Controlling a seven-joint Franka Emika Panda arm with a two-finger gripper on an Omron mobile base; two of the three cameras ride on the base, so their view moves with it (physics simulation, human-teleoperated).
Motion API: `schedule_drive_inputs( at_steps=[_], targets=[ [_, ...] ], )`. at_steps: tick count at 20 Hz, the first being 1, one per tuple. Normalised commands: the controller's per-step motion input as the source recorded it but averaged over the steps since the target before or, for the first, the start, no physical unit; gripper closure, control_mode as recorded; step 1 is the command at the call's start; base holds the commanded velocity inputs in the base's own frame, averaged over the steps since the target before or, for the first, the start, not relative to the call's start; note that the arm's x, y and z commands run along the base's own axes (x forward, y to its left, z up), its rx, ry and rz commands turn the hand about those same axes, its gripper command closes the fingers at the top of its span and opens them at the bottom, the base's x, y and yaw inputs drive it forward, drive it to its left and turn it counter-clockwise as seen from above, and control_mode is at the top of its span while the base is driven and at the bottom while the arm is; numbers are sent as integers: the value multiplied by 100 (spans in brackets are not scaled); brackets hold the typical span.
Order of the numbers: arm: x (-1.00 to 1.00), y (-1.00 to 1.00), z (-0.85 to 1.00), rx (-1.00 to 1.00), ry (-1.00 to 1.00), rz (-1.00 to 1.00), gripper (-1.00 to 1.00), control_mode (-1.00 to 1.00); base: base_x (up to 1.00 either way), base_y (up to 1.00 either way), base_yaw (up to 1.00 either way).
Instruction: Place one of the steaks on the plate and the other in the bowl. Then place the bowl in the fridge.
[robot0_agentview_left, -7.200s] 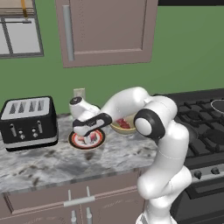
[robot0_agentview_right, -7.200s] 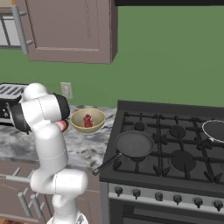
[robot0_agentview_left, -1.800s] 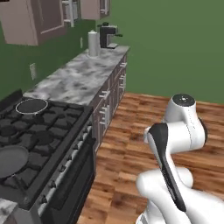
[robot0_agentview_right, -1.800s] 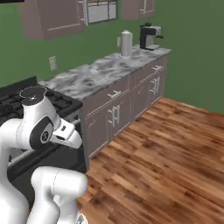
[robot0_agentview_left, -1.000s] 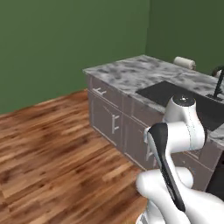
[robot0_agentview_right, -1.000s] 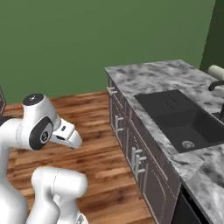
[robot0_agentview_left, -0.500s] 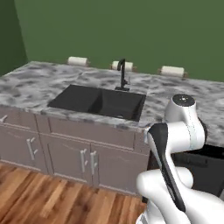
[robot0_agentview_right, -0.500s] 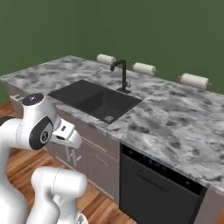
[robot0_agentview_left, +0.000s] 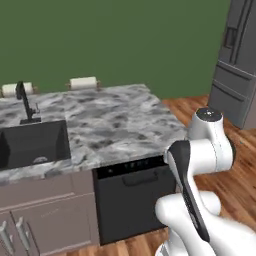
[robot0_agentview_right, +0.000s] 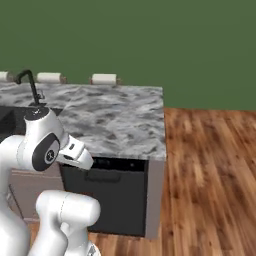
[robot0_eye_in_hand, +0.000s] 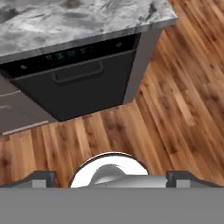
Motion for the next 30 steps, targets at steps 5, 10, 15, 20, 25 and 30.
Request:
schedule_drive_inputs(
  at_steps=[5,10,15,20,25,30],
  targets=[
    [0,0,0,0,0,0,-100,100,24,-88,-66],
    [0,0,0,0,0,0,-100,100,62,-100,-7],
    [0,0,0,0,0,0,-100,100,51,-100,35],
    [0,0,0,0,0,0,-100,100,70,-100,38],
    [0,0,0,0,0,0,-100,100,77,-100,12],
    [0,0,0,0,0,0,-100,100,100,-90,-19]
  ],
)
